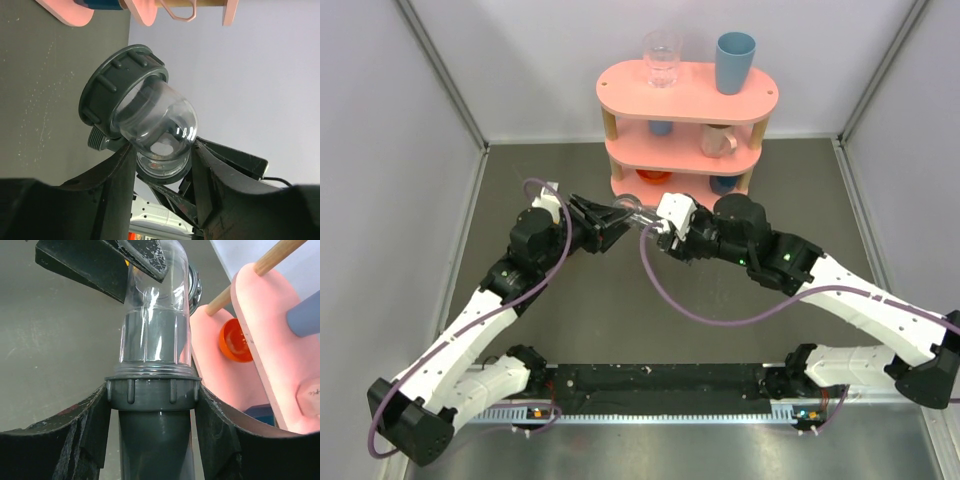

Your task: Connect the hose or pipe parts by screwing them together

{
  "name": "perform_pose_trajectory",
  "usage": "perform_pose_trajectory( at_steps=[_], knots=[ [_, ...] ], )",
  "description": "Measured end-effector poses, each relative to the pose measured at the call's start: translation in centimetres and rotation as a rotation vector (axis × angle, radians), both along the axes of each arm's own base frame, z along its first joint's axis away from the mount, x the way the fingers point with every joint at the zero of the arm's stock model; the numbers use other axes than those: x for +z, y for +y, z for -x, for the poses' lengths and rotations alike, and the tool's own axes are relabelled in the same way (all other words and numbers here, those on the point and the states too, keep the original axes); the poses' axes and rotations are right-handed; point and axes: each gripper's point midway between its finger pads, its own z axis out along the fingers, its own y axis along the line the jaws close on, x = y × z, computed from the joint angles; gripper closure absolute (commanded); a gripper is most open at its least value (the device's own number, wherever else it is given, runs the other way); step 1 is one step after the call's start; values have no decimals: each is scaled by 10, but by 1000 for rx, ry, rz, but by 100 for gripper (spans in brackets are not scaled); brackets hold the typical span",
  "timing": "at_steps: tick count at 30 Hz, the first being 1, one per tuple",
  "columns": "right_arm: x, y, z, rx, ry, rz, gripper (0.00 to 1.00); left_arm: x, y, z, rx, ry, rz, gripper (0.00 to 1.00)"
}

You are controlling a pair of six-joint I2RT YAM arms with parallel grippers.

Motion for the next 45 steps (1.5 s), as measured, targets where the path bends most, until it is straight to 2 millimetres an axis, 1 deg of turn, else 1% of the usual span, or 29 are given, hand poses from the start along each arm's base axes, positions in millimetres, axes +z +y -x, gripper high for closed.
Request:
perform_pose_trajectory(
  at_steps=[7,8,9,10,12,14,16,17,18,20,21,24,26,30,32,35,37,41,42,45],
  knots=[
    [-1,-1,1,-4,85,-58,100,4,-1,3,-24,-76,-40,100],
    [-1,-1,1,-4,90,-62,100,5,-1,4,-25,-83,-43,96],
    [-1,-1,1,-5,95,-66,100,5,0,5,-27,-89,-44,87],
    [-1,-1,2,-7,100,-71,100,6,0,6,-29,-94,-44,66],
    [1,-4,1,-14,113,-86,100,8,-1,8,-36,-99,-43,49],
    [-1,-7,2,-15,138,-105,100,8,-2,10,-48,-102,-42,35],
    [-6,-13,-1,-41,161,-115,100,10,-7,18,-88,-105,-34,29],
    [-11,-18,-5,-63,177,-116,100,11,-8,23,-104,-107,-33,22],
    [-18,-23,-8,-87,197,-113,100,13,-9,28,-119,-112,-30,17],
    [-30,-31,-11,-122,233,-110,100,17,-7,35,-130,-127,-32,13],
    [-36,-33,-11,-132,249,-108,100,19,-5,38,-130,-135,-36,8],
    [-56,-38,-4,-154,329,-112,100,29,0,45,-133,-174,-53,5],
    [-70,-37,5,-144,399,-120,100,31,3,48,-133,-194,-79,5],
    [-93,-30,22,-118,563,-143,100,28,10,50,-123,-222,-153,2],
    [-106,-23,31,-99,660,-147,100,25,14,50,-117,-236,-194,1],
    [-124,-21,36,-101,761,-149,100,23,21,51,-96,-261,-252,1],
    [-138,-22,38,-110,832,-167,97,24,27,52,-75,-276,-280,1],
    [-160,-26,39,-111,955,-195,92,29,34,52,-53,-297,-306,1],
    [-165,-27,38,-114,979,-202,88,30,35,52,-48,-301,-311,1],
    [-177,-32,34,-129,1036,-224,80,31,36,52,-46,-306,-316,1]
  ],
)
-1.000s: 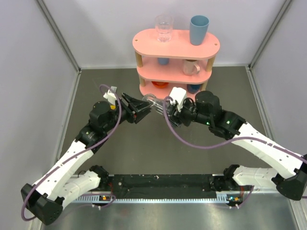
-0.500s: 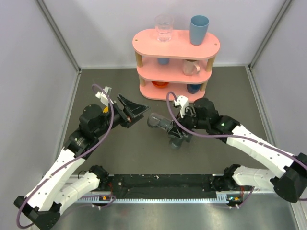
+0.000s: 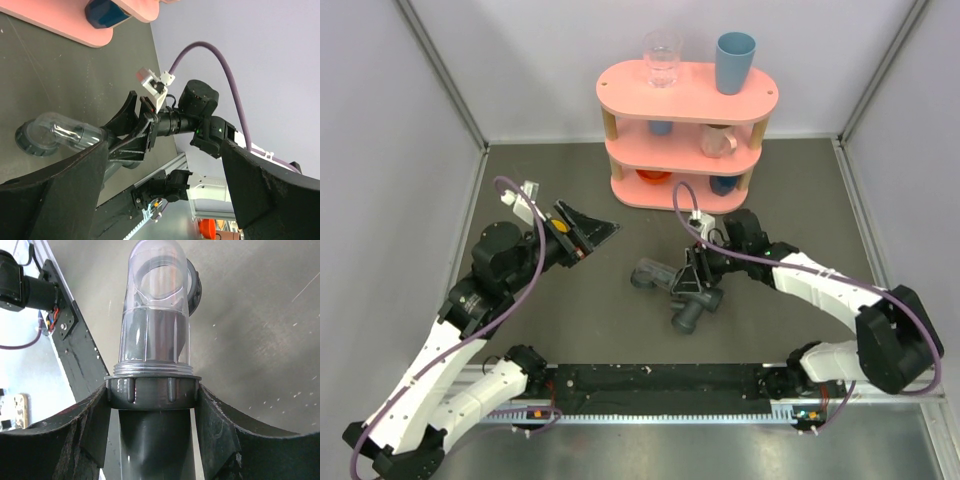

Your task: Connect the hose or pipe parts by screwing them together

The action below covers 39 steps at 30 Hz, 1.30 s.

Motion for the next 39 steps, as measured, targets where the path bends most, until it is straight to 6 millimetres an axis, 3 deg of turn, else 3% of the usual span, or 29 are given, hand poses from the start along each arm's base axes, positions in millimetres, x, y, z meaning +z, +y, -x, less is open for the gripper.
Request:
perform_pose_trajectory(
  at_steps=[2,5,10,14,16,17,19,20,25,28,30,33,36,39],
  knots=[
    [-5,-1,-6,-4,29,-20,77,-3,1,0,1,7,-8,1],
    [-12,-5,-16,-15,64,-37,61,-5,1,0,3,12,-18,1],
    [-36,-15,-30,-65,149,-2,57,-10,-1,-3,3,26,-26,1],
    [-42,-17,-43,-96,180,17,32,-16,-4,-8,2,48,-41,1],
    [-40,-20,-49,-118,174,30,27,-22,-7,-12,1,64,-56,1],
    [-38,-21,-53,-130,167,33,19,-23,-7,-13,1,68,-60,1],
    [-37,-25,-61,-157,156,45,12,-23,-9,-16,-1,70,-69,1],
    [-37,-29,-66,-179,149,62,1,-23,-9,-16,-1,68,-71,1],
    [-41,-54,-73,-281,152,155,1,-16,-9,-17,-6,35,-86,1],
    [-31,-70,-70,-340,126,214,1,-13,-8,-17,-12,11,-105,1],
    [-15,-80,-72,-385,99,254,1,-9,-7,-16,-20,-8,-127,1],
    [28,-90,-81,-463,25,259,1,1,-7,-18,-33,-48,-155,1],
    [93,-96,-80,-518,-100,183,1,7,-10,-16,-60,-81,-171,1],
    [168,-104,-60,-539,-249,77,1,11,-14,-14,-98,-103,-188,1]
  ],
)
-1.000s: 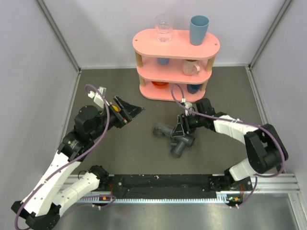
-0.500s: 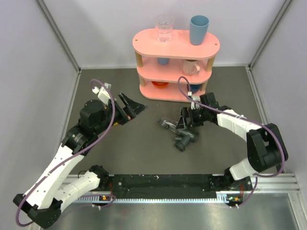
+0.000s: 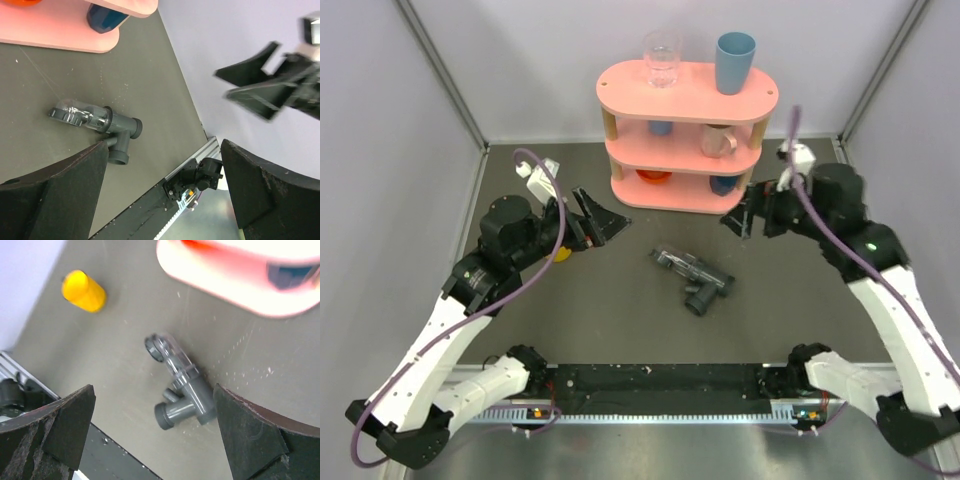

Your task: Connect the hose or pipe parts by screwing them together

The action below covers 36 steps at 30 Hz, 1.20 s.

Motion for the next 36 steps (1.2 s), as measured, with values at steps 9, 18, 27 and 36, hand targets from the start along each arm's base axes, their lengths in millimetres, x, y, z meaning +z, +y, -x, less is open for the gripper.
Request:
perform_pose_trajectory(
  at_steps=[9,18,27,36],
  knots=[
    [88,-22,78,-54,-123,-194,1,8,12,5,10,-99,-55,1],
    [86,-45,129,-169,-74,-325,1,23,40,25,78,-185,-54,1],
    [66,-52,128,-262,10,-336,1,20,43,25,89,-174,-65,1],
    [60,-54,125,-288,39,-325,1,20,43,25,93,-169,-60,1]
  ],
)
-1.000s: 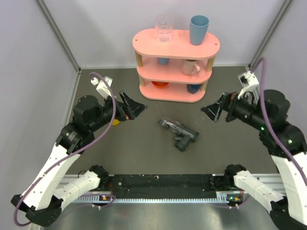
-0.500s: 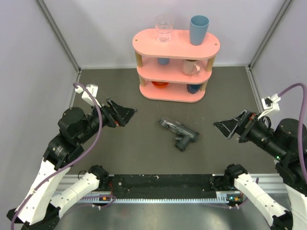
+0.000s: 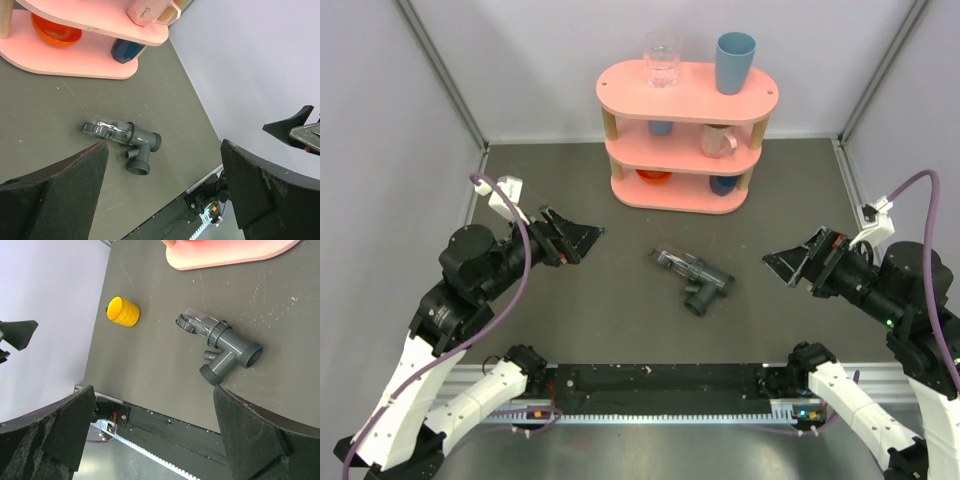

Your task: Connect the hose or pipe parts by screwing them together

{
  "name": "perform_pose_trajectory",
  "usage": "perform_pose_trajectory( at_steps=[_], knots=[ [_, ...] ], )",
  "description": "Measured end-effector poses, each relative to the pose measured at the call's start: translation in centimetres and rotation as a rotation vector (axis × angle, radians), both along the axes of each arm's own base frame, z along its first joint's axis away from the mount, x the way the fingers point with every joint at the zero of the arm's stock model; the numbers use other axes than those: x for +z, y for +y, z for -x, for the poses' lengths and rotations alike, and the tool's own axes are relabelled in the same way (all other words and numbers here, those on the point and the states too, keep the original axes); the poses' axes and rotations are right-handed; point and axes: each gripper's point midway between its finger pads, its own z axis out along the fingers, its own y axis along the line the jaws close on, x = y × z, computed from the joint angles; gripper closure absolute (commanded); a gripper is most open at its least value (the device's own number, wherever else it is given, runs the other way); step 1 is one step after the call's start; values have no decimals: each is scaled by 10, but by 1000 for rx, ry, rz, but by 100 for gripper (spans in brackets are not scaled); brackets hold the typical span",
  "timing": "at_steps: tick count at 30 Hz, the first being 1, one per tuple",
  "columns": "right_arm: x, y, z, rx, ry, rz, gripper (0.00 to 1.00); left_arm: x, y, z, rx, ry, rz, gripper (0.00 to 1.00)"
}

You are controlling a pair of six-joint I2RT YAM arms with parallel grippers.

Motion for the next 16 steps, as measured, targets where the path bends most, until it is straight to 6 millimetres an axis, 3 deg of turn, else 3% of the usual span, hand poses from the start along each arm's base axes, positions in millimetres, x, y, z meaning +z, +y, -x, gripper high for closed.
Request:
perform_pose_trajectory(
  at_steps=[16],
  knots=[
    [-1,3,-1,10,17,-8,1,2,1,2,5,-1,12,1]
  ],
)
